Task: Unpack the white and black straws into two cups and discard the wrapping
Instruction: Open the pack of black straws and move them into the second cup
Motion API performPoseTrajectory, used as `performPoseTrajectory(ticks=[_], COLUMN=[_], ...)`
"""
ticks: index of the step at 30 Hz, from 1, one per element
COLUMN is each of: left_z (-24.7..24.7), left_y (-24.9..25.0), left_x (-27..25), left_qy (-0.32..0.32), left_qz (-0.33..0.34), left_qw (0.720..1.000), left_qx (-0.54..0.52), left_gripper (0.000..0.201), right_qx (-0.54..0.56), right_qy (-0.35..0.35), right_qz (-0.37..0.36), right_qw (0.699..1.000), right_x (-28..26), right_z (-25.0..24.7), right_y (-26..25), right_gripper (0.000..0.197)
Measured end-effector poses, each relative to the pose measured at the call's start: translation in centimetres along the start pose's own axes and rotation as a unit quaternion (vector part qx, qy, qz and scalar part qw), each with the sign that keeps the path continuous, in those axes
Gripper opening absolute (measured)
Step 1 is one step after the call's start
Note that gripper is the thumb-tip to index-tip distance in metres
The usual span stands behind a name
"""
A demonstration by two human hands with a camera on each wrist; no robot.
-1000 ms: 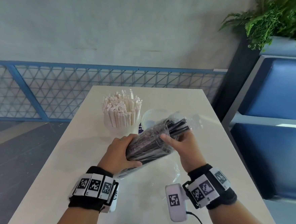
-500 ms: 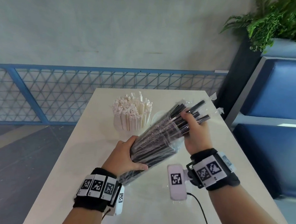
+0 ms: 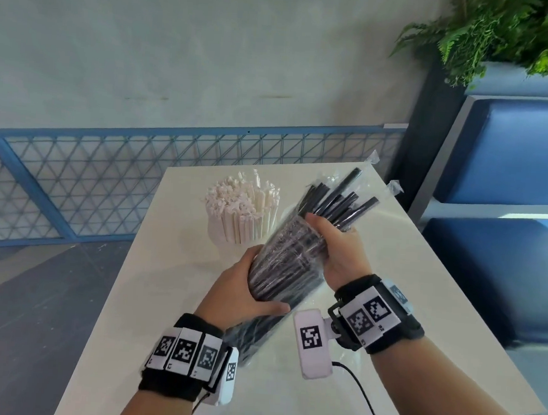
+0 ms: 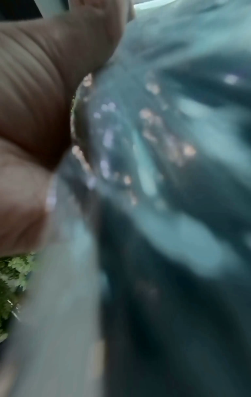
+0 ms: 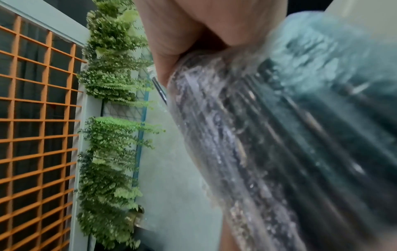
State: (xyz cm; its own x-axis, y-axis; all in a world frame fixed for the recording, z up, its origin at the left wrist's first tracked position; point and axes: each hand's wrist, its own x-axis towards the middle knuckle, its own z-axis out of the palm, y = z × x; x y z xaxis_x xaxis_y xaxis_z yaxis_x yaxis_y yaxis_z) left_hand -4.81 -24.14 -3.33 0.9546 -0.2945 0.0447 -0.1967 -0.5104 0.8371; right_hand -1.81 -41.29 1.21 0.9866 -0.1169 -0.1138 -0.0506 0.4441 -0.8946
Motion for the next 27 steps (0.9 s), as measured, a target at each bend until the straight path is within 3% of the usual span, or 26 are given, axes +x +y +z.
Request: performPoseTrajectory(ticks=[5,10,16,20,22,27], left_z=[1.2,1.6,2.0,2.3,2.4,2.9], left_y=[1.6,1.4,1.3,2.3,2.6,2.7], left_x=[0.7,1.1,1.6,1.4,1.4,1.7], left_qy=[0.052,0.052,0.044,0.065,0.085,0.124], left_qz=[-0.009,-0.022,-0.026,-0.012,-0.010,-0.012], left_qw=[0.998,0.998,0.999,0.998,0.996,0.992], left_qx=[-0.023,0.005,0.011,-0.001,-0.003,-0.009], left_gripper=[0.071,0.055,0.051,0.020,0.021,0.047], right_qx=[0.025,0.031,0.040,0.035,0.026,0.012], right_qy=[-0.011,0.020,0.029,0.005,-0.022,-0.048], right_qz=[0.033,0.016,0.012,0.004,0.003,0.056], right_qw=[0.999,0.999,0.999,0.999,0.999,0.997], right_x=[-0.6,1.4,2.8,2.9,2.5,1.1], right_z=[0.4,-0.6,-1.5,-1.5,-1.3,-0.9], right_y=[0.9,-1.7,-2.9,-2.9,-2.7,-0.1], right_gripper=[0.012,0.002,0.002,0.003,0.007,0.032])
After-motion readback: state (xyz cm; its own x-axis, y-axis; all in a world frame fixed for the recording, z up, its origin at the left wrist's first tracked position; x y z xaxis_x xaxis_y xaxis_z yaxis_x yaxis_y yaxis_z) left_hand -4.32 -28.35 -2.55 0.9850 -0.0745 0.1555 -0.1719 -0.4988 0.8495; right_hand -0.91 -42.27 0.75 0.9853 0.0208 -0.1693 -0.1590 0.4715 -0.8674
